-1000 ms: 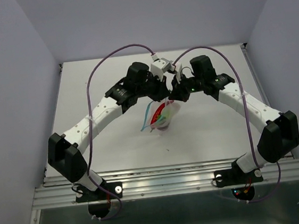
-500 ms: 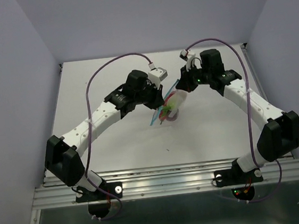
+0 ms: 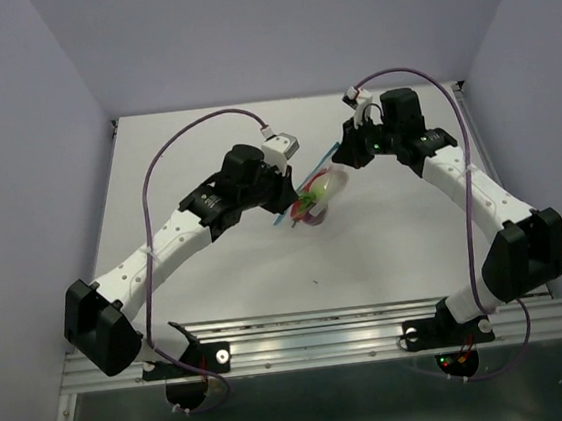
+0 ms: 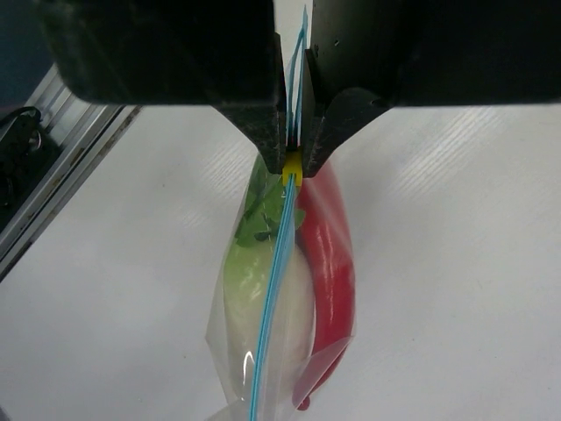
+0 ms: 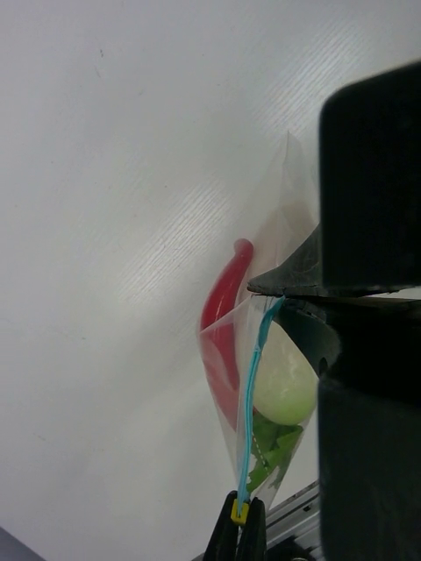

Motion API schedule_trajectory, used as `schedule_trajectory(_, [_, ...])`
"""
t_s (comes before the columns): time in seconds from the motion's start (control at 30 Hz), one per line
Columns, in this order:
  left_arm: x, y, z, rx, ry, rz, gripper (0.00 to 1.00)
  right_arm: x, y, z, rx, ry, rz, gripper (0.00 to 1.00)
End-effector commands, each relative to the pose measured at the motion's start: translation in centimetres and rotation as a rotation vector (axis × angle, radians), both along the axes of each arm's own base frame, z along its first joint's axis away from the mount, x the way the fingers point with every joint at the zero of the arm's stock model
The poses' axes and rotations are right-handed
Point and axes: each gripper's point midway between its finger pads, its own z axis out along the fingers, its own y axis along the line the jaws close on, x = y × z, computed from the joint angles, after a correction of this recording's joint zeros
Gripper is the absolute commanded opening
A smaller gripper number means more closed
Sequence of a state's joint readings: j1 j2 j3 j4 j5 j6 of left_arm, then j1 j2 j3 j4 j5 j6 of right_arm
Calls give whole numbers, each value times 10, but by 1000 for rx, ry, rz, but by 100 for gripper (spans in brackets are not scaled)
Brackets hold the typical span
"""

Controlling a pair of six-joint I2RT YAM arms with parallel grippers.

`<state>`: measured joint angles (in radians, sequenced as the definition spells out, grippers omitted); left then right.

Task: Place the food in the zip-top bag and seal the zipper
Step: Zip up the zip-top bag, then place the zip-top bag on the table

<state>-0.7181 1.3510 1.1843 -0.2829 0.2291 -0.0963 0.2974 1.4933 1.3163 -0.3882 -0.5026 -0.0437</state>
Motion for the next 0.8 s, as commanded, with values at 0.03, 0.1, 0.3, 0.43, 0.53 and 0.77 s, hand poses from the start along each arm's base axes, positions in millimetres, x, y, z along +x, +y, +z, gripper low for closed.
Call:
schedule_trajectory(0.03, [-45,47,-49,150,209,70,0,75,-75,41,-97,-238,-335,1])
schedule_trajectory(0.1, [-49,52,-49,141,215,91,0,79,-82,44,-98,-242,-360,1])
schedule_trajectory(0.3, [-67,76,-60,173,263,167,0,96,-107,37,-133,-246,-456,1])
schedule_trajectory(0.43, [-73,76,-65,174,294,159,0,100,-113,35,-122,-239,-461,1])
schedule_trajectory(0.53, [-69,71,-66,162,290,152,0,97,-104,34,-98,-232,-418,1])
schedule_trajectory(0.77, [-37,38,-39,17,200,152,0,75,-74,45,0,-235,-245,1])
